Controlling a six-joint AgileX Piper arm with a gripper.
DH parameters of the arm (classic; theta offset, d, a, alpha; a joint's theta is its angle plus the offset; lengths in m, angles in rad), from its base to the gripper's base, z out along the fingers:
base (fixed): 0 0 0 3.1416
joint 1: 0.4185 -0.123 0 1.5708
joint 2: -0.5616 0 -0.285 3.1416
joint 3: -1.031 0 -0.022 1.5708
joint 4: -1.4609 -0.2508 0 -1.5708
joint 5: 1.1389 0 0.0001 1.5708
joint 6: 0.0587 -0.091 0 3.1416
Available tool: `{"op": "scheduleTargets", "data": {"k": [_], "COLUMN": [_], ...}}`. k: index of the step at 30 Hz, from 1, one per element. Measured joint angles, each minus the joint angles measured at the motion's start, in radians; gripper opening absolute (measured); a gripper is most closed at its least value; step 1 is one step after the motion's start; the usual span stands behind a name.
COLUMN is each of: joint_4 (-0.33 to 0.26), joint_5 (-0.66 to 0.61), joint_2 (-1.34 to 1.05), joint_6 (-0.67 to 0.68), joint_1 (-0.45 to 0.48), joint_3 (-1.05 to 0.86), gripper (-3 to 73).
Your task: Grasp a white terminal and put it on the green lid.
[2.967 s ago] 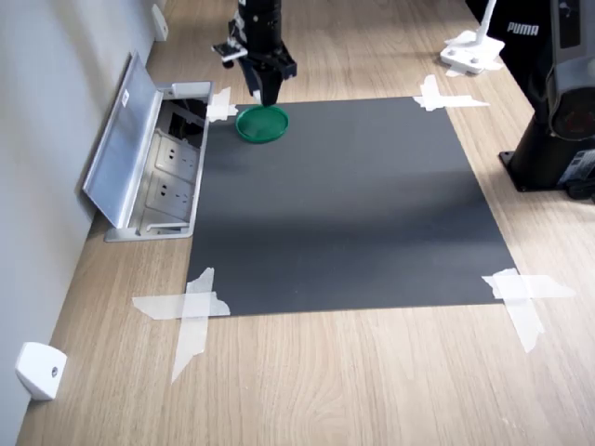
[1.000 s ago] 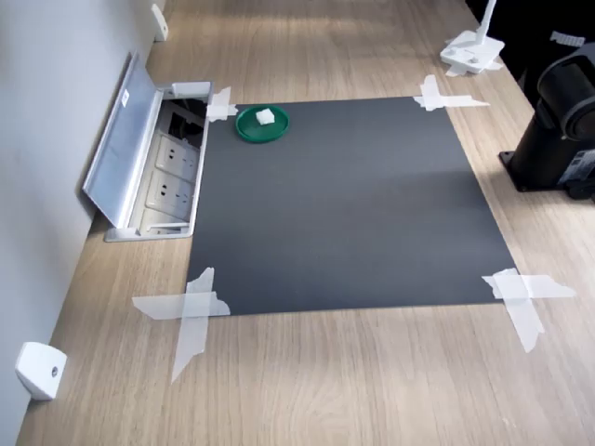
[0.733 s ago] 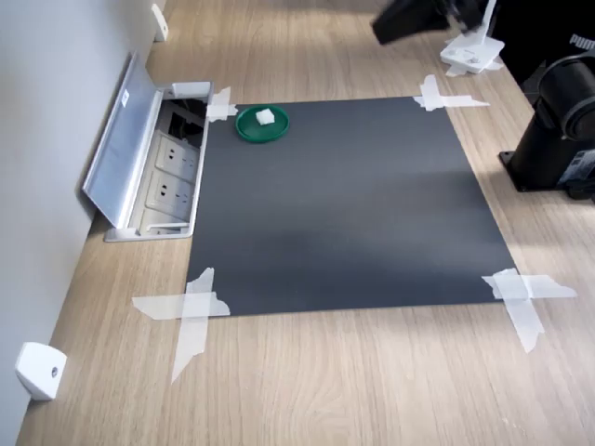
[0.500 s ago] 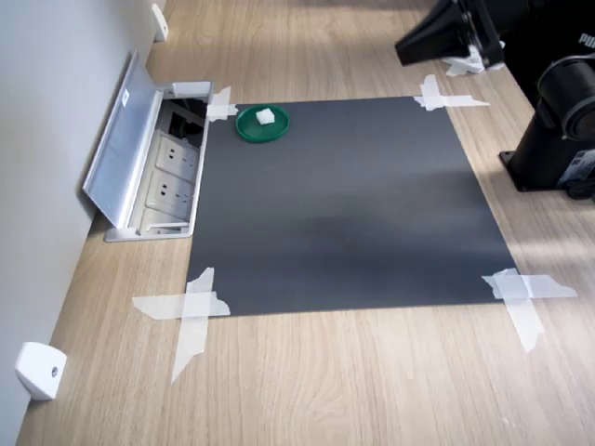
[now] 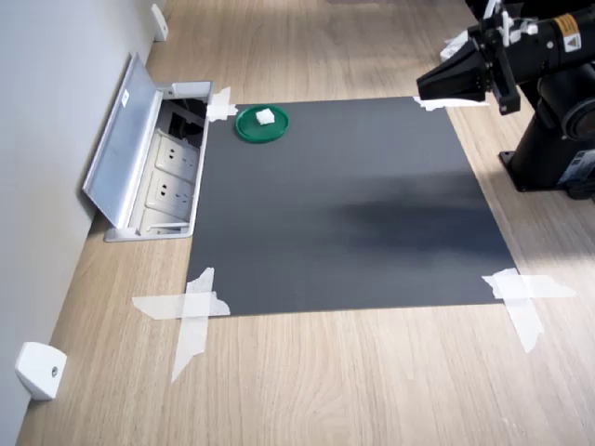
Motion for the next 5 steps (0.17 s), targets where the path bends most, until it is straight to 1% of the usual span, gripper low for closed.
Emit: {"op": "scheduleTargets", "data": {"k": [5], "joint_4": [-0.018], "joint_5": [-0.001], "joint_2": [-0.032], "joint_6": [0.0], "joint_1": [0.0], "joint_3": [-0.032], "gripper": [-0.7]}}
